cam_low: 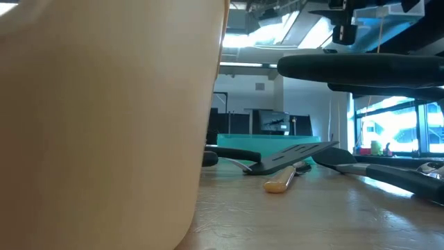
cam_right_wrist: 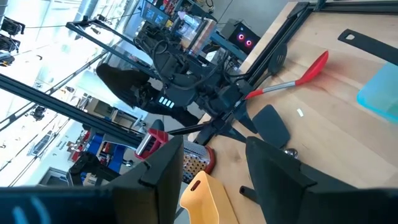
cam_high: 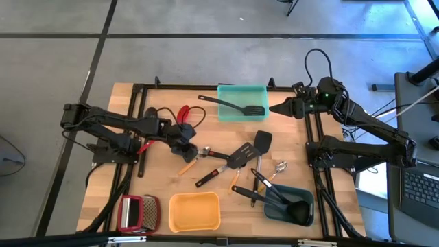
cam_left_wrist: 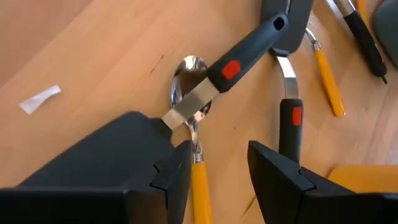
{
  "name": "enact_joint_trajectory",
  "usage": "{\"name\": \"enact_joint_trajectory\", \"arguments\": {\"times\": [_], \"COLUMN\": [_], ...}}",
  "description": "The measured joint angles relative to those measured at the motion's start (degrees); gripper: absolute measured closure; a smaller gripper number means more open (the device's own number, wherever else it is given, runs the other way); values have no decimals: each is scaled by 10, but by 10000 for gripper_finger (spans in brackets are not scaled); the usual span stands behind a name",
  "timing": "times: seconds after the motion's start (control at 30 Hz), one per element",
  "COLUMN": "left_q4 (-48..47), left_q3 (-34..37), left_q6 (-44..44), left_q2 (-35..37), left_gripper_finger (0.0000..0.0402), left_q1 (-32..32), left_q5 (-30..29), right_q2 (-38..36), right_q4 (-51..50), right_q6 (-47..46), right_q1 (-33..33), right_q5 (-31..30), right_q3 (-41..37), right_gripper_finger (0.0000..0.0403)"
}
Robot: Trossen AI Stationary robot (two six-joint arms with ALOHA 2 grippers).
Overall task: Pick & Place Kitchen Items
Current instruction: Put the black spatula into the green bin
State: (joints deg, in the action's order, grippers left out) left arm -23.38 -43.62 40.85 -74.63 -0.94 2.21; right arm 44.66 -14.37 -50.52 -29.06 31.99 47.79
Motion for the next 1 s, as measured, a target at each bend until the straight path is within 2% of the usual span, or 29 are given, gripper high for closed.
{"name": "enact_joint_trajectory", "arguments": {"times": [0.2, 0.37, 0.43, 0.73, 1.0], "left_q4": [42, 129, 153, 164, 162], "left_q3": [0, 0, 0, -32, -71], "left_q6": [-45, -200, -236, -303, -303], "left_q2": [-1, -26, -44, -147, -164], "left_gripper_finger": [251, 251, 251, 251, 251], "left_q1": [5, 5, 5, 5, -3], "left_q5": [-25, -10, -7, 19, 9], "right_q2": [0, 0, 0, 0, 0], "right_q4": [0, 0, 0, -4, -33], "right_q6": [4, 5, 8, 10, 10], "right_q1": [0, 0, 0, 0, 0], "right_q5": [0, -5, -10, -20, -20], "right_q3": [0, 0, 0, 0, 0], "right_gripper_finger": [226, 226, 226, 226, 226]}}
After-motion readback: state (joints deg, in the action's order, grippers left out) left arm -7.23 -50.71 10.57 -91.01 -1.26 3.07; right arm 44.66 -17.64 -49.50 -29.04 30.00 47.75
